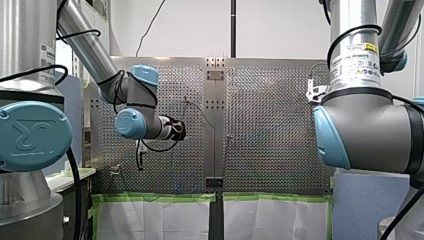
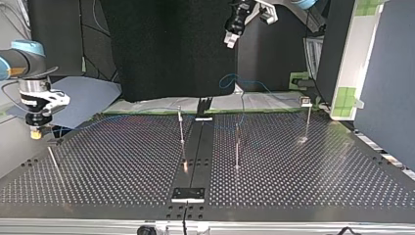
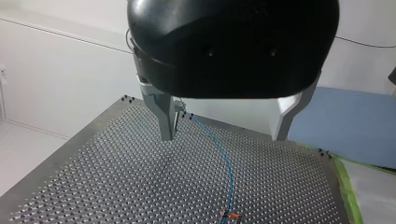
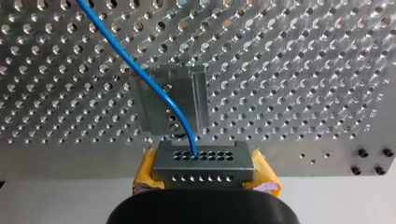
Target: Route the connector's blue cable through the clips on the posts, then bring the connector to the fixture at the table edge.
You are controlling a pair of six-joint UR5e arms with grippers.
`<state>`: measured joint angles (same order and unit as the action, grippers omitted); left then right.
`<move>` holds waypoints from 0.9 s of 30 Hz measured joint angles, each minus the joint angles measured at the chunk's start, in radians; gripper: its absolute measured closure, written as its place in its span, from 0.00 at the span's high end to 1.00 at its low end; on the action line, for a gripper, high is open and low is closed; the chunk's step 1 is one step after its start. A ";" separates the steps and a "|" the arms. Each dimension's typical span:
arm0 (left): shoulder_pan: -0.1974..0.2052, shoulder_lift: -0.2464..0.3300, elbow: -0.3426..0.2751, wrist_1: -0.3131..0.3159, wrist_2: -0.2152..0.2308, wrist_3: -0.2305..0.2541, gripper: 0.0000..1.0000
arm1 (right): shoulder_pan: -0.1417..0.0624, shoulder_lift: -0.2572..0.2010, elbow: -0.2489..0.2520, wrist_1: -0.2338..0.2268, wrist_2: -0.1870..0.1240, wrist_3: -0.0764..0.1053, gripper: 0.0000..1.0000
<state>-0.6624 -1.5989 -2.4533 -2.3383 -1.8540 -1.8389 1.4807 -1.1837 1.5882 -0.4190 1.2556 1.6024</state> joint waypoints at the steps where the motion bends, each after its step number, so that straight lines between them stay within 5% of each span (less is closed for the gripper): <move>1: 0.000 0.000 0.001 0.000 0.000 0.000 1.00 | -0.001 0.001 -0.001 -0.002 -0.008 0.001 0.00; 11: -0.005 0.000 0.011 0.000 0.001 0.000 1.00 | -0.003 0.023 -0.013 -0.010 -0.084 0.003 0.00; 27: -0.005 0.000 0.015 0.001 0.003 0.003 1.00 | -0.005 0.066 -0.034 0.012 -0.218 -0.051 0.00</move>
<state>-0.6677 -1.5989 -2.4388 -2.3373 -1.8511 -1.8361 1.4753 -1.1180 1.5541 -0.4068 1.0374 1.5513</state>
